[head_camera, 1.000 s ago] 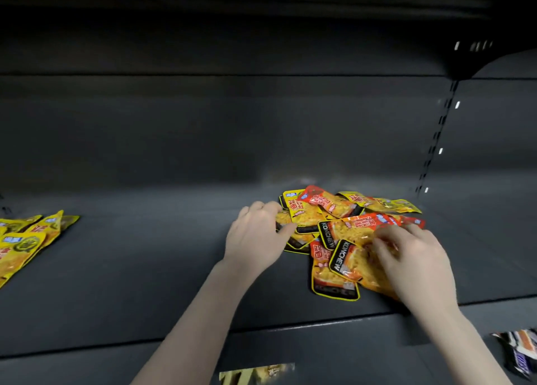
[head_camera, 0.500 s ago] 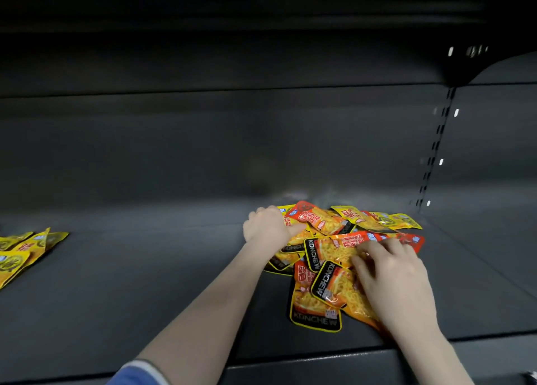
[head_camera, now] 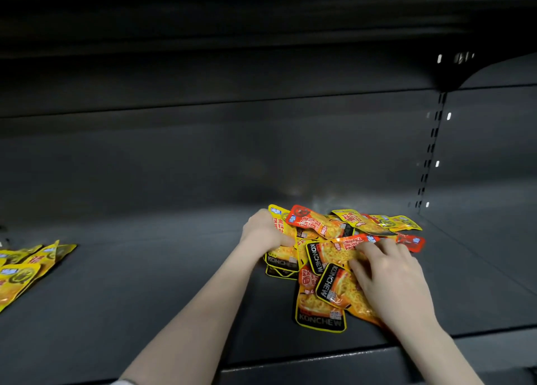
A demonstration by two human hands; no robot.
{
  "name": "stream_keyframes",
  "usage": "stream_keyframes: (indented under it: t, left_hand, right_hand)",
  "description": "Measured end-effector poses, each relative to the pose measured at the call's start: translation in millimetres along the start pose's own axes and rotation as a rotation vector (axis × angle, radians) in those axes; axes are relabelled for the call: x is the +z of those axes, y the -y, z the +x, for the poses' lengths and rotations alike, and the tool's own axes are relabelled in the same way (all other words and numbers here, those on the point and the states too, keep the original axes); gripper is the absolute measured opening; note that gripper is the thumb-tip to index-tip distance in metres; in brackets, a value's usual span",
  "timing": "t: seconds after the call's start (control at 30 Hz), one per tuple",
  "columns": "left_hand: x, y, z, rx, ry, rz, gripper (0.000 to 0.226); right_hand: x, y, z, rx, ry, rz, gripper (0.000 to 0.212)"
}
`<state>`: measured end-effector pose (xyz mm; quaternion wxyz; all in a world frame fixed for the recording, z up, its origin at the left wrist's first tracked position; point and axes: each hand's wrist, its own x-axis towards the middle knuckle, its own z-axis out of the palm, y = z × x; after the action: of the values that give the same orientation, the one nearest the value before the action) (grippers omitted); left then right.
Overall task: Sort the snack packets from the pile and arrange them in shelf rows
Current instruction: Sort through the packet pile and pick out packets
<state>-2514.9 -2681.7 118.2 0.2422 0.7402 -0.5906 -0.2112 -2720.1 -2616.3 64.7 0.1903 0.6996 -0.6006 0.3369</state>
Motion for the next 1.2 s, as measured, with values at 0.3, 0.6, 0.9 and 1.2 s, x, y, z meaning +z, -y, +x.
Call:
stream_keyframes:
  t: [0.3, 0.6, 0.9, 1.2]
  left_hand:
    - [-36.9, 36.9, -30.4, 0.059, 0.004, -0.259, 0.030]
    - [-46.0, 77.5, -37.2, 0.043, 0.031, -0.487, 0.024]
    - [-40.2, 89.8, -29.9, -0.003, -0.052, -0.470, 0.025]
    - [-41.3, 88.0, -33.5, 0.024, -0.117, -0.539, 0.018]
  right_hand:
    - [-7.7, 12.0, 43.7, -0.053, 0.086, 0.076, 0.011]
    - [23.0, 31.8, 108.8, -0.141, 0.614, 0.015, 0.041]
    - [33.3, 38.8, 120.9, -0.074, 0.723, 0.069, 0.050]
    - [15.9, 64.9, 111.4, -0.076, 0.546, 0.227, 0.030]
